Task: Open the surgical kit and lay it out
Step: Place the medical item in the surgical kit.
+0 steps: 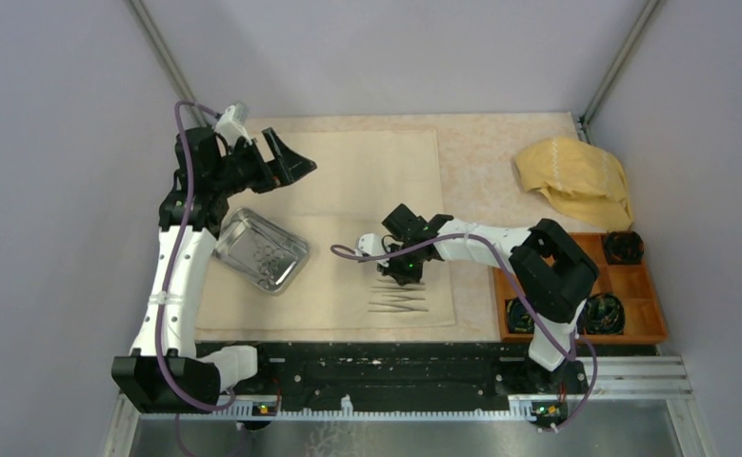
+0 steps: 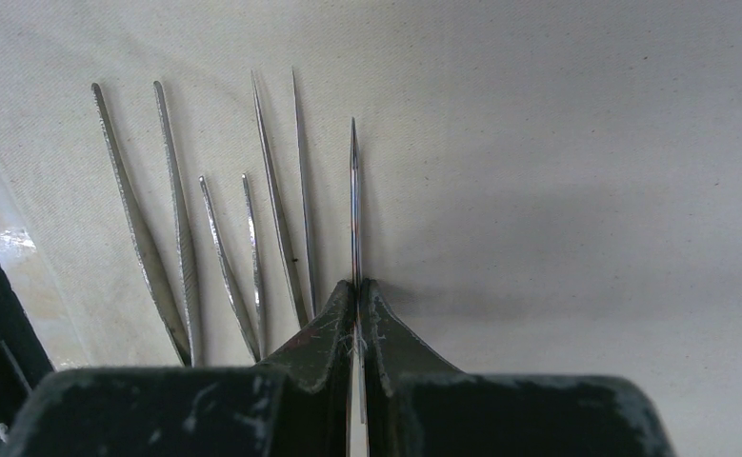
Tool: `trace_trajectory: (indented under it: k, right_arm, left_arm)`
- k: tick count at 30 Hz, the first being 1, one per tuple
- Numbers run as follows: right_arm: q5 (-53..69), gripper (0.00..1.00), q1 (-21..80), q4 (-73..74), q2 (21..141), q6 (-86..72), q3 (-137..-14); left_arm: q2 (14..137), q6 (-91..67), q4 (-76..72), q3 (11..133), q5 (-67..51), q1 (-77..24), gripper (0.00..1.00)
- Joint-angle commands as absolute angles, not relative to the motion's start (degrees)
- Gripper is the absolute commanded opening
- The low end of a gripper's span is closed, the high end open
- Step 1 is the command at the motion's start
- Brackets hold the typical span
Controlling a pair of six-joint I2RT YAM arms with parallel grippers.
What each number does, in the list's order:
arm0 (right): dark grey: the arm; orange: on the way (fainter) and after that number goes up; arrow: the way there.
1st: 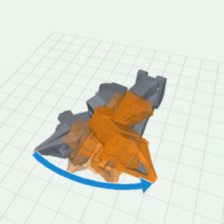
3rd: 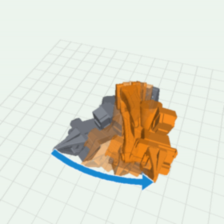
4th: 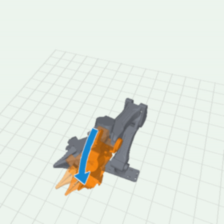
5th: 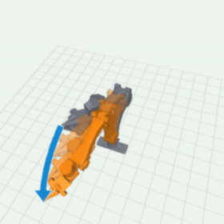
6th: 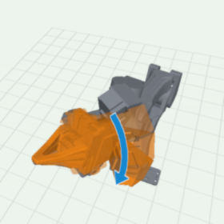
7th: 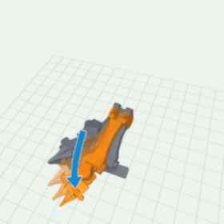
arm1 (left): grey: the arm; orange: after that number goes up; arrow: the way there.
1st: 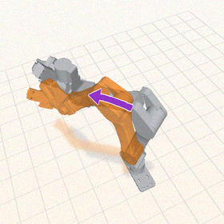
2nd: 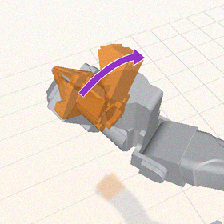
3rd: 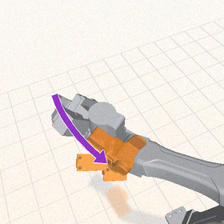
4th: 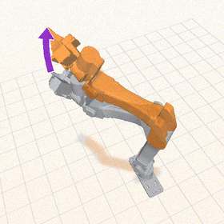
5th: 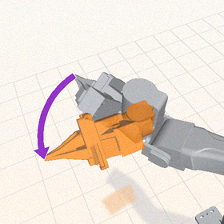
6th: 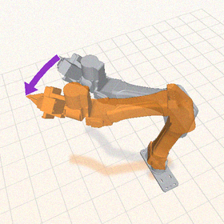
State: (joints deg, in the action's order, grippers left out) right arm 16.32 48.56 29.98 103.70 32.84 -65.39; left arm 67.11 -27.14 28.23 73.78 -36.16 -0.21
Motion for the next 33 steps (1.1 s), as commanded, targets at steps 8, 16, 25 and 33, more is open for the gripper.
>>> trace_trajectory:
  k: [8, 16, 25, 33]
  right_arm:
    - [14.6, 0.05, 49.5, 29.2, 105.0, 32.7, -67.6]
    - [14.1, 0.21, 49.6, 29.5, 104.3, 32.8, -67.5]
    - [13.0, 0.3, 49.7, 31.5, 101.5, 31.1, -69.1]
    - [8.4, 0.39, 48.1, 34.9, 95.5, 29.9, -71.7]
  left_arm:
    - [66.5, -27.9, 26.2, 73.0, -37.4, -0.4, 0.98]
    - [66.6, -27.9, 26.1, 72.8, -37.6, -0.4, 0.98]
    - [66.7, -27.9, 26.0, 72.4, -37.5, -0.4, 0.99]
    - [67.0, -25.7, 31.7, 71.0, -27.8, -0.4, 0.98]
